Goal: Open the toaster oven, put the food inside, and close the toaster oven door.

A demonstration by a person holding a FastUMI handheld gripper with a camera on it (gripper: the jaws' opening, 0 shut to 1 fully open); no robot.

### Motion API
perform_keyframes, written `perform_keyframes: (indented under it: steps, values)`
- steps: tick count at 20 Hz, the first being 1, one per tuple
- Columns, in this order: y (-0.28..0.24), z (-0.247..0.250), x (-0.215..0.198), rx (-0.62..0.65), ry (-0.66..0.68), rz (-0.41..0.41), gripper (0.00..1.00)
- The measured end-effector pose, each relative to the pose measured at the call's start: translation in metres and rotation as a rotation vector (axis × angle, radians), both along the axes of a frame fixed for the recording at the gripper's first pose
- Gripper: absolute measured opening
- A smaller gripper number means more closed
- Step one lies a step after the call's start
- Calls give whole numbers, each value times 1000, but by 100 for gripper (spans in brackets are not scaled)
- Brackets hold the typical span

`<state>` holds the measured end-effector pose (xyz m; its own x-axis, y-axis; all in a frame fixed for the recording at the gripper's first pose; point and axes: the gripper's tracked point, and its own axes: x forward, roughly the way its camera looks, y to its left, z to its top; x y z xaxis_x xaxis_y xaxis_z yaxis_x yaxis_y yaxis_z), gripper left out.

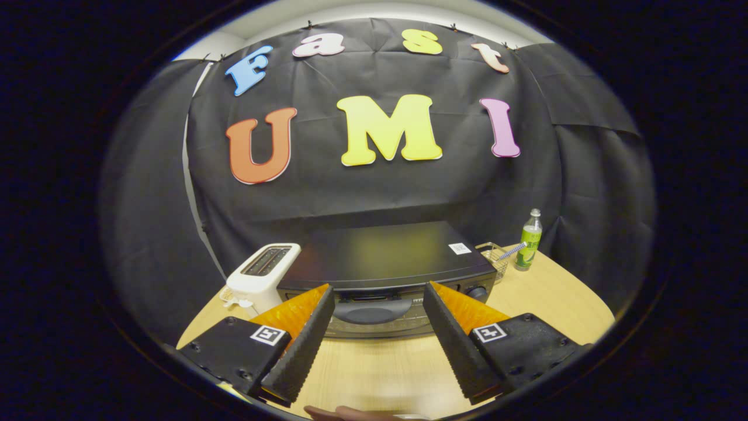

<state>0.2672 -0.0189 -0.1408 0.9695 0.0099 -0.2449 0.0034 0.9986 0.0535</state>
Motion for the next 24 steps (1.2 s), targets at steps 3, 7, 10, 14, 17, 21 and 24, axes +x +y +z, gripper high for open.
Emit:
perform_keyframes:
  steps: [3,7,10,14,17,21,24]
  values:
    - [11,-18,24,-21,18,17,100]
    - [23,-33,47,-75,30,28,100]
    - [17,-43,53,-97,47,-31,100]
    - [15,-54,62,-74,75,-12,100]
    - [16,-53,56,-48,67,17,100]
    - [16,-59,46,-66,67,21,100]
    - [15,-69,23,-58,84,19,100]
